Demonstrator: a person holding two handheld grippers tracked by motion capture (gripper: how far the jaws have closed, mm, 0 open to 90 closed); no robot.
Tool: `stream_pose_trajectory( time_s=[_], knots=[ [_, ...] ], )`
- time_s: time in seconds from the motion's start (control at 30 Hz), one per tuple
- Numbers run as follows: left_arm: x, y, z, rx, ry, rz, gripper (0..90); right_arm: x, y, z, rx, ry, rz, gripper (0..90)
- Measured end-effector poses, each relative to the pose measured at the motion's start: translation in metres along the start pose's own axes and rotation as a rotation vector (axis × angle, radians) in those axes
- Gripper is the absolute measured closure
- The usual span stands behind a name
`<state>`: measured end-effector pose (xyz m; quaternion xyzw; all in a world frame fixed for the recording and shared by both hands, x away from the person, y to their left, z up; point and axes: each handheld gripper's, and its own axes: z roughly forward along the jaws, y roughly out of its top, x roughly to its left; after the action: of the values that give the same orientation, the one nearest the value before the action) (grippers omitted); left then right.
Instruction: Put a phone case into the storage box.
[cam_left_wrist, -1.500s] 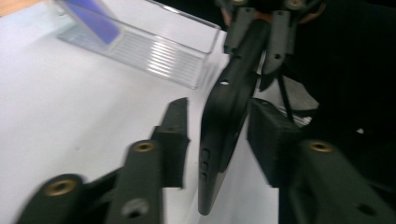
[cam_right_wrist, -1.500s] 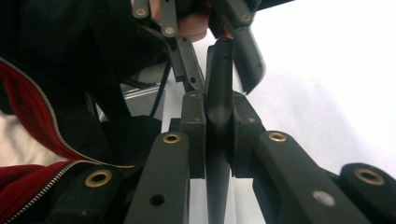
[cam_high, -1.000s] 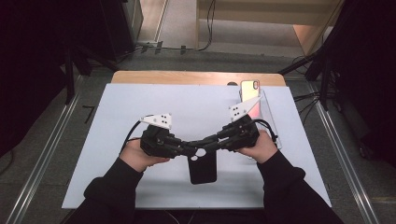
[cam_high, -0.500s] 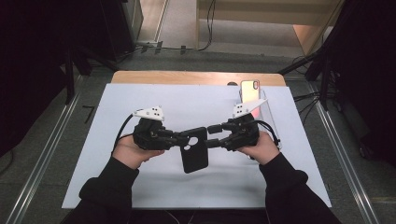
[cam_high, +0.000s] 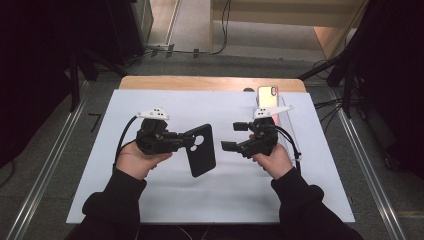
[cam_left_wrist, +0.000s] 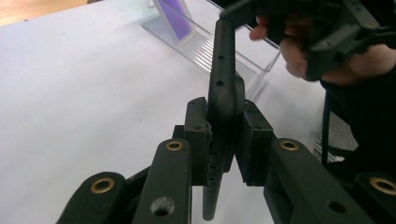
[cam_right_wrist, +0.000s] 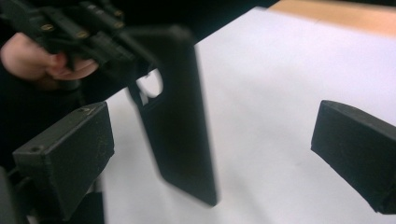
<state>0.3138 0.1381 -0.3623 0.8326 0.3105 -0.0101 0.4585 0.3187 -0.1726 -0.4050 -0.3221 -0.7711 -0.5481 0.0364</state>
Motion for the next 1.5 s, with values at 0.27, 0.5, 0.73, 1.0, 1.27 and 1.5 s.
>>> stream_pose_trajectory(
  time_s=[0.27, 0.5, 0.73, 1.0, 1.27, 1.5],
  knots=[
    [-0.001, 0.003, 0.007, 0.0, 0.045, -0.017, 77.5, 0.007, -0.002, 0.007, -0.023, -0.088, -0.013, 0.0],
    [-0.002, 0.005, 0.01, -0.009, 0.074, -0.035, 77.5, 0.013, -0.004, 0.012, -0.012, -0.12, -0.001, 0.0],
    [-0.003, 0.004, 0.01, -0.036, 0.105, -0.073, 77.5, 0.023, -0.007, 0.018, -0.049, -0.164, 0.004, 0.0],
    [-0.006, 0.008, 0.016, -0.025, 0.13, -0.091, 77.5, 0.032, -0.009, 0.024, -0.068, -0.232, -0.001, 0.0],
    [-0.007, 0.017, 0.023, -0.021, 0.137, -0.109, 77.5, 0.034, -0.009, 0.033, -0.064, -0.259, 0.012, 0.0],
    [-0.01, 0.021, 0.036, 0.0, 0.132, -0.108, 77.5, 0.032, -0.01, 0.043, -0.068, -0.293, 0.021, 0.0]
  ],
)
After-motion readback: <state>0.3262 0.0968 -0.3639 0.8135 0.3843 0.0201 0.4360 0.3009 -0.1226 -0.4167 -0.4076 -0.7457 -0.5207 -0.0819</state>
